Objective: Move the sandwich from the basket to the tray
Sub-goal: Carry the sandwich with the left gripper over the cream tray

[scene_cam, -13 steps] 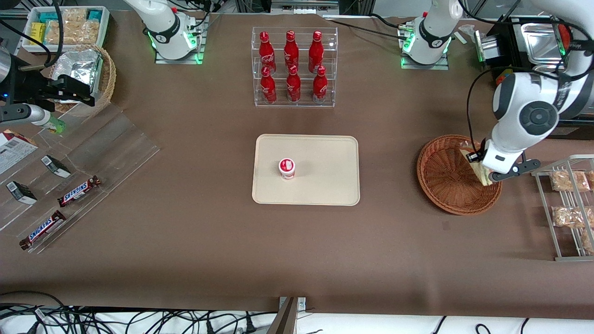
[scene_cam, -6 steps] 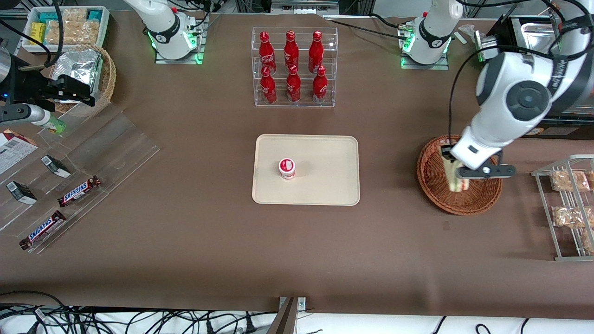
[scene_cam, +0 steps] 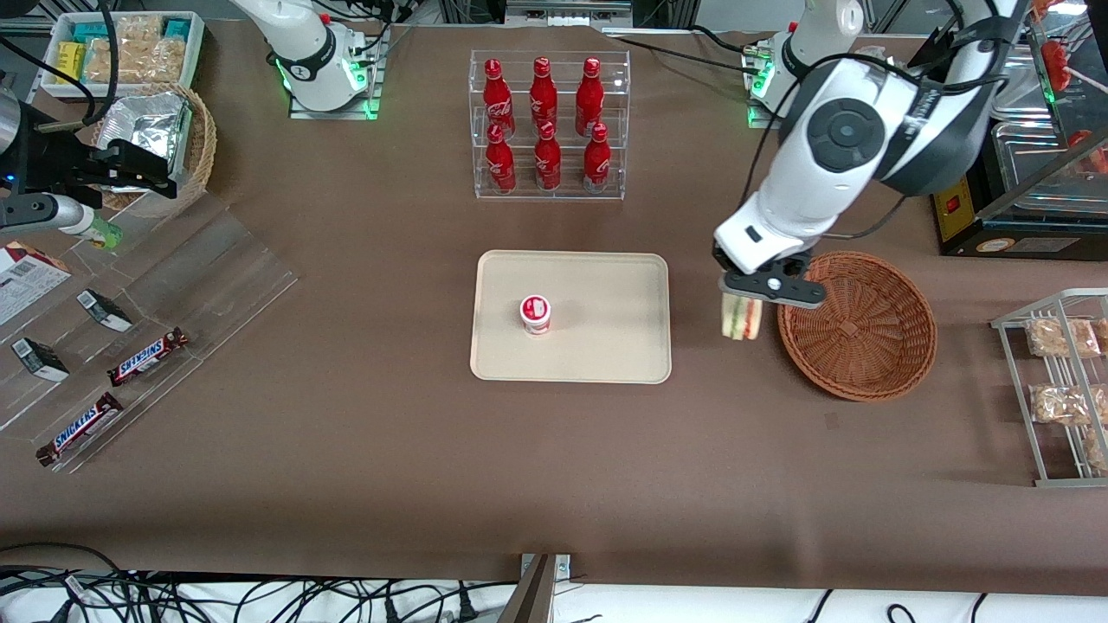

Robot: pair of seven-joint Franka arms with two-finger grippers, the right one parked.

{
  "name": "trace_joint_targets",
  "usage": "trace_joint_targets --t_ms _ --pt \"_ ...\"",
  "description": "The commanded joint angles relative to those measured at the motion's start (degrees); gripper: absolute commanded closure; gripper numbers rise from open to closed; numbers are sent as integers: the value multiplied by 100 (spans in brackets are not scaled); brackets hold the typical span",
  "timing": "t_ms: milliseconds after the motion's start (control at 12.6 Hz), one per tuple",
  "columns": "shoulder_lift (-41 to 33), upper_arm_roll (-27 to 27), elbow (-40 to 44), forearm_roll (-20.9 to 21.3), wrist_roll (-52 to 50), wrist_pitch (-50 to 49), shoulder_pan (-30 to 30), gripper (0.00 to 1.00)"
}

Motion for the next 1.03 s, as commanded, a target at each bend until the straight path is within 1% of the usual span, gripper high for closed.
trace_joint_targets --t_ms 0,159,317,397,714,952 --pt "527 -6 431 -5 -501 -131 -446 100" --pt "870 29 563 39 -844 -105 -736 100" --pt "1186 3 581 564 -1291 -61 -904 100" --pt "1362 3 590 723 -1503 -9 -939 100" --pt "2091 55 1115 768 -1733 62 -1247 100" --pt "2610 47 1283 1409 -2250 79 -1413 100"
